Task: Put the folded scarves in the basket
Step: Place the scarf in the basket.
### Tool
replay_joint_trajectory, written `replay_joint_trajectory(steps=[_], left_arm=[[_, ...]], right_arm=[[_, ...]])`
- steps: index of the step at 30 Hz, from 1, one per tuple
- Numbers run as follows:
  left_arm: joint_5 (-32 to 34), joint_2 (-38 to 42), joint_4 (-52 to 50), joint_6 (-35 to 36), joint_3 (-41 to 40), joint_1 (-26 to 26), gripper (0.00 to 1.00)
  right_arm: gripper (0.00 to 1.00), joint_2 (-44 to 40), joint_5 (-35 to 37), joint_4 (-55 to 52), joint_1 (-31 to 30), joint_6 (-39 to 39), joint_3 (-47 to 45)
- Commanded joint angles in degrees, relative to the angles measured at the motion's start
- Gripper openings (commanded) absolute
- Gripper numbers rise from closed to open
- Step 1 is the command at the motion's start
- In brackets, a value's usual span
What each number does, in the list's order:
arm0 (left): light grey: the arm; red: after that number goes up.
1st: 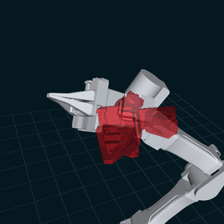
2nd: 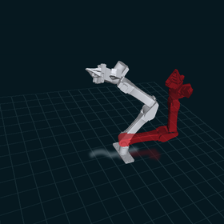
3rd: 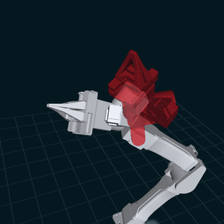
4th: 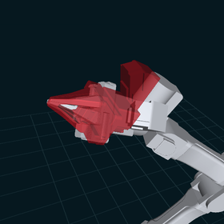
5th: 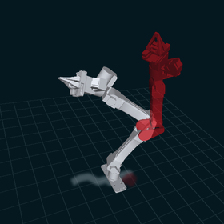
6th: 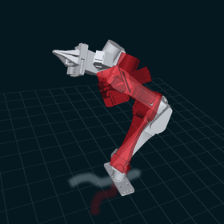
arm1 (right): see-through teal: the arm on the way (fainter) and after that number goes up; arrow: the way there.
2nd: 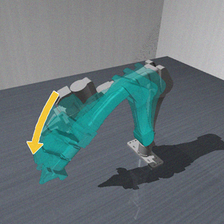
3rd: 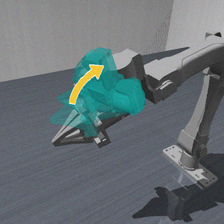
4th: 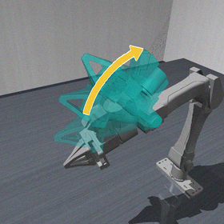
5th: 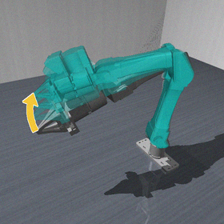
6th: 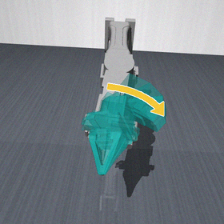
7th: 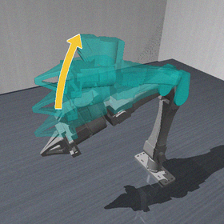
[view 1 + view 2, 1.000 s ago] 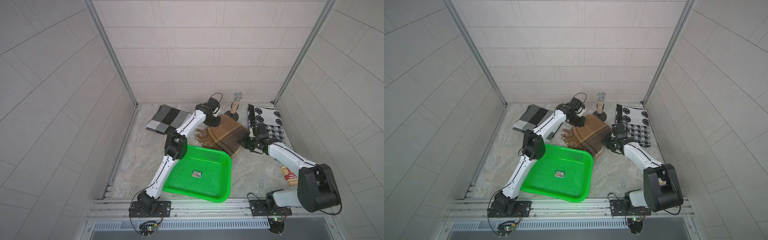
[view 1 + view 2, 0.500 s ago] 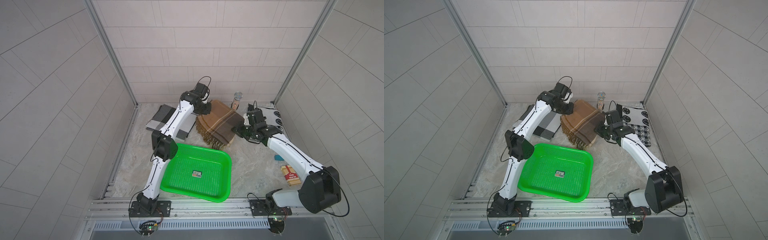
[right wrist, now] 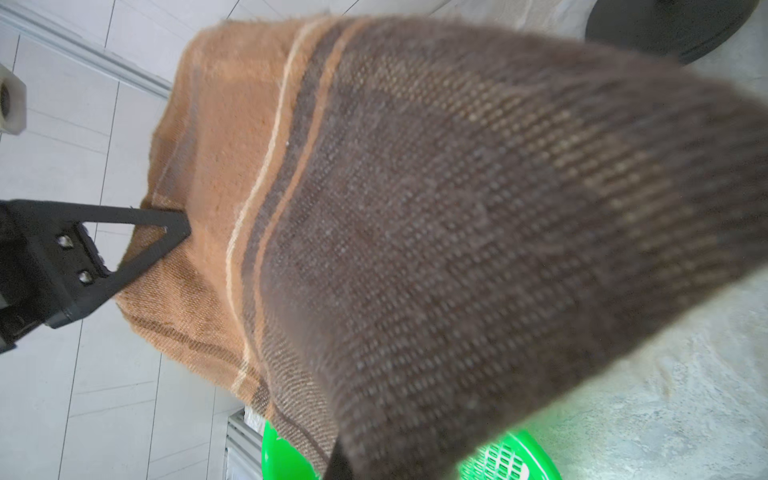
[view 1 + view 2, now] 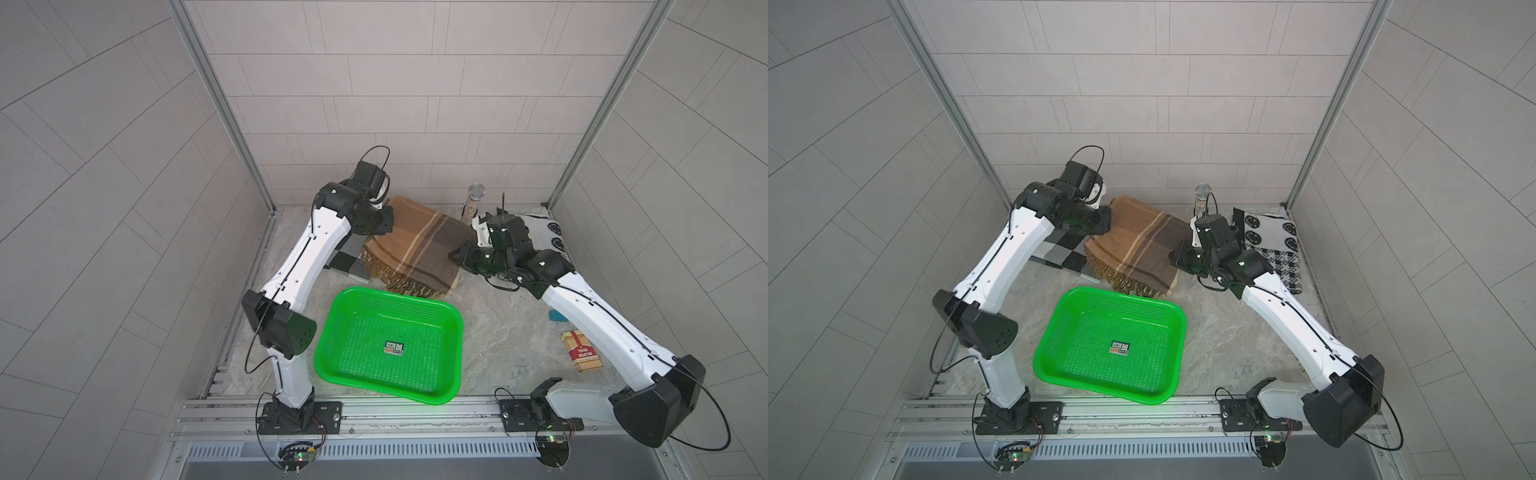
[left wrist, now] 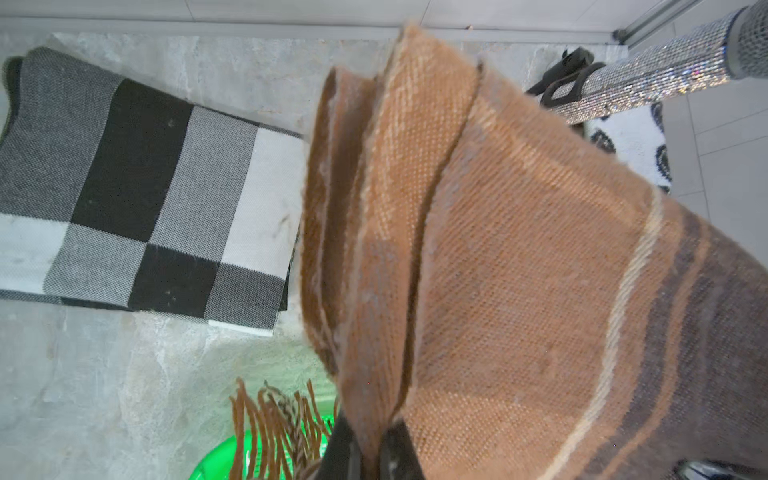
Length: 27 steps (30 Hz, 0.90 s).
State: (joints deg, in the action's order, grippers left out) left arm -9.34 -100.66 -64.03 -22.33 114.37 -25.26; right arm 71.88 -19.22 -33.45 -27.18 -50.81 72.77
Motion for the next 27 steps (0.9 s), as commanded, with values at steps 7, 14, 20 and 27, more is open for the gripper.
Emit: replay_joint_trajectory(steps=[7,14,20,27], left_arm=[[-1.9,23.1,15.9,-10.0,-34.3,2.4,0.0],[-1.7,33.4,19.4,-13.9,-51.1,2.5,0.0],[-1.7,37.7,18.7,-15.1,-58.4,2.5,0.0],[2.3,41.7,14.8,-16.0,-62.1,2.4,0.0]], right_arm=[[0.0,-7.2,0.2,-7.1,-6.6,1.6,-5.2],[0.0,-12.0,3.5,-6.8,-13.4,-1.2,-12.6],[0.0,-13.4,5.0,-6.2,-18.4,-2.8,-17.7],[0.0,-13.5,5.2,-5.8,-21.3,-4.1,-20.8]])
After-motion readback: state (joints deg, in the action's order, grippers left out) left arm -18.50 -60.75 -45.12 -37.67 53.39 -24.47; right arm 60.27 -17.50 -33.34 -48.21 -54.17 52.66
